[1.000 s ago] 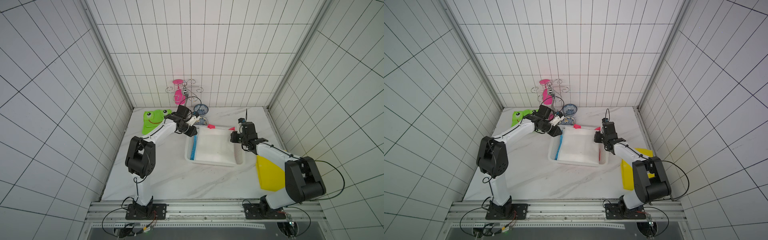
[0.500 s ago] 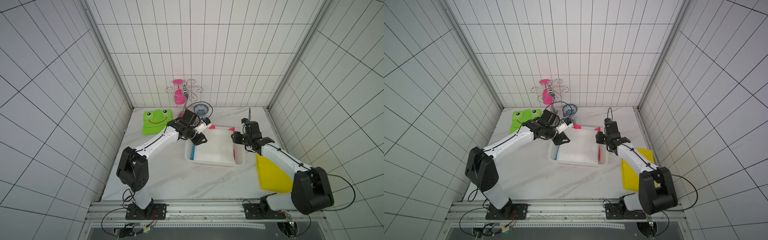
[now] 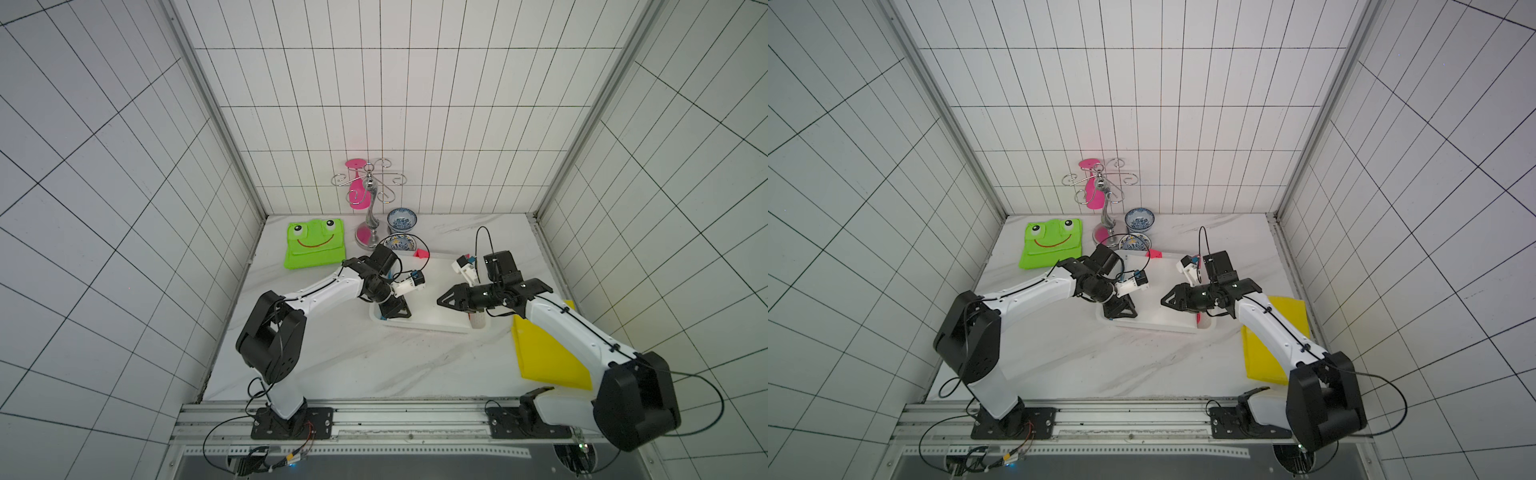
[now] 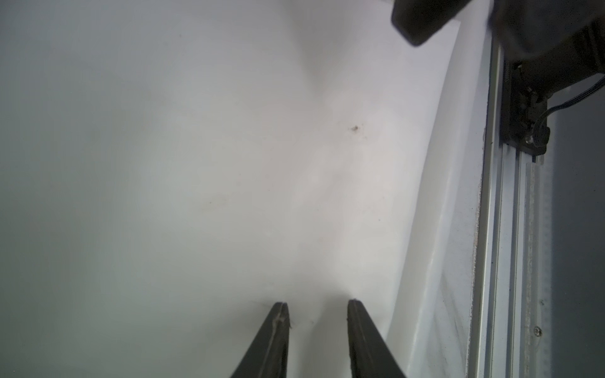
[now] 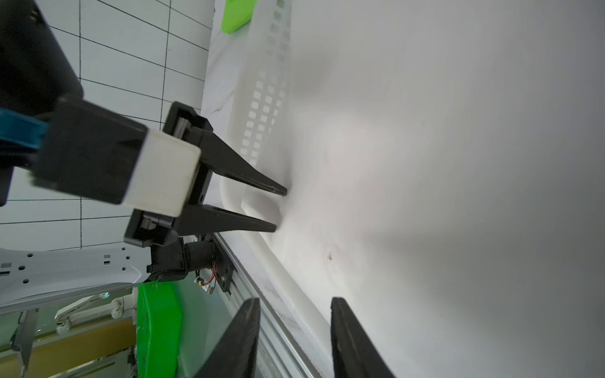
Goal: Put the folded raincoat in the basket
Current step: Place the raincoat in the basket.
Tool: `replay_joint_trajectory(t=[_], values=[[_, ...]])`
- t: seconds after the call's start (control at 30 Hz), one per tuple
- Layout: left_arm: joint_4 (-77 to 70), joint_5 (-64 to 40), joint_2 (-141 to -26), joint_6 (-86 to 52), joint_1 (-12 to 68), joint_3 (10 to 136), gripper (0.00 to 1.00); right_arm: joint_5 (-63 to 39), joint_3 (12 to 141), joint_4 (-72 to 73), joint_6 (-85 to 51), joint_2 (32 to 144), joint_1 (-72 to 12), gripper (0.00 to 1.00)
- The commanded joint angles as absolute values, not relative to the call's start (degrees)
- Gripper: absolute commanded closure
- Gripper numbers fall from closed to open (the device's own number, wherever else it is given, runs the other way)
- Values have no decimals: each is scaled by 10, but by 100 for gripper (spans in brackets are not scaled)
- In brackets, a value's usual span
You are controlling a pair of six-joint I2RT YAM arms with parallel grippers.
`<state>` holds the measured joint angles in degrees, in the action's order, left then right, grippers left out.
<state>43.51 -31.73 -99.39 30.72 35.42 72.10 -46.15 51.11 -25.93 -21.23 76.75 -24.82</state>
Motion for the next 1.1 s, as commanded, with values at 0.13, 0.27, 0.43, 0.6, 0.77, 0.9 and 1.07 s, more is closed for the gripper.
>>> replay_joint_trajectory(t=[0.13, 0.27, 0.43, 0.6, 0.77, 0.9, 1.07], values=[[408, -237, -1021, 324, 354, 715, 69, -362, 485, -269, -234, 849, -235, 70], [410, -219, -1025, 335, 355, 700, 70, -332, 483, -274, -240, 851, -236, 70], [442, -224, -1014, 349, 355, 707, 70, -330, 504, -289, -255, 831, -236, 70], [483, -267, -969, 351, 355, 742, 67, -341, 536, -280, -270, 779, -236, 68], [408, -260, -957, 287, 352, 772, 65, -328, 559, -211, -262, 789, -235, 66], [283, -212, -994, 181, 352, 782, 65, -278, 550, -71, -312, 830, -236, 64], [163, -134, -1056, 79, 352, 799, 65, -237, 572, 42, -291, 896, -236, 66]])
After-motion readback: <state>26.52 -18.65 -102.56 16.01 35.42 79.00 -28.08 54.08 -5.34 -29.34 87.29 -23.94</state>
